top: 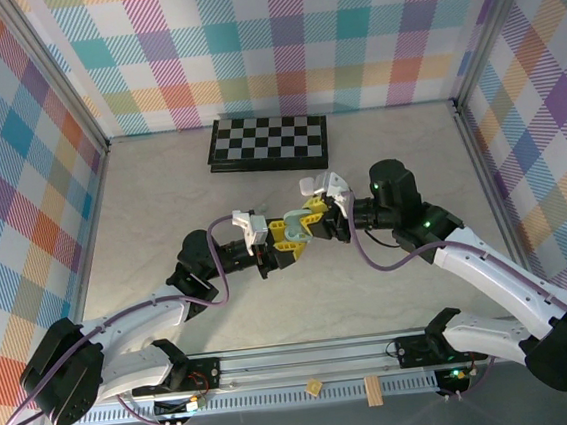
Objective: Insert wireless bluetooth earbuds into charging case
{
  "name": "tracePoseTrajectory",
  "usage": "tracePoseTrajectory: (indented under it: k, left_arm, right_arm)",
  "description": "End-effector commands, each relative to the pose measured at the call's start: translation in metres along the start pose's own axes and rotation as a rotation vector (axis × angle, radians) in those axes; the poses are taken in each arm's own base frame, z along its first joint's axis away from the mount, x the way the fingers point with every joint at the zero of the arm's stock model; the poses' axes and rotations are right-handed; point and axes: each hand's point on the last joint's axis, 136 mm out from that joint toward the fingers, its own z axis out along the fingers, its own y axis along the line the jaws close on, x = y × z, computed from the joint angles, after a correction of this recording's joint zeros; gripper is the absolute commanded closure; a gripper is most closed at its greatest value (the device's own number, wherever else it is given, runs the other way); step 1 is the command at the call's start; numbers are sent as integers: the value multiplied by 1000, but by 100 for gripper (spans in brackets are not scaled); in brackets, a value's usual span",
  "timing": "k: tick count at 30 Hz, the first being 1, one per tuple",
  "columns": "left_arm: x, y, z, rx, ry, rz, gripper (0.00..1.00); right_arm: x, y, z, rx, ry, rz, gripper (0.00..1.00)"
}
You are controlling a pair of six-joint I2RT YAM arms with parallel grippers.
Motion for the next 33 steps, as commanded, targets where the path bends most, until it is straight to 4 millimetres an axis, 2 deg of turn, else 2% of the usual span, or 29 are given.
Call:
tracePoseTrajectory:
  k: [1,3,9,13,17,20,24,28,33]
  left_arm:
    - [-14,-4,-4,-2,-66,39,72]
    - [-16,-1,-9,-28,-82,42,72]
    - [-16,9,-23,-80,-88,46,72]
    - [-19,14,-35,-119,-102,68,72]
    - [-19,16,-47,-154,-99,81,72]
    - [-20,13,-52,-163,-93,92,72]
    - [-24,10,-56,-168,-100,101,72]
    - [-28,6,-58,-162,-113,101,72]
    - [-41,2,-63,-166,-164,98,73]
  right_arm:
    - [-19,12,-7,-45,-53,-7,55]
    - [-25,17,-11,-61,-72,-10,36]
    - [-46,20,-25,-36,-169,-27,8]
    - [-50,-7,-34,67,-239,59,3]
    - [-48,-48,-48,162,-335,226,3]
    - [-28,-85,-47,258,-326,379,5]
    - [11,-121,-22,334,-194,567,9]
    - [49,-134,14,277,-33,673,13]
    - [89,-131,63,235,160,574,18]
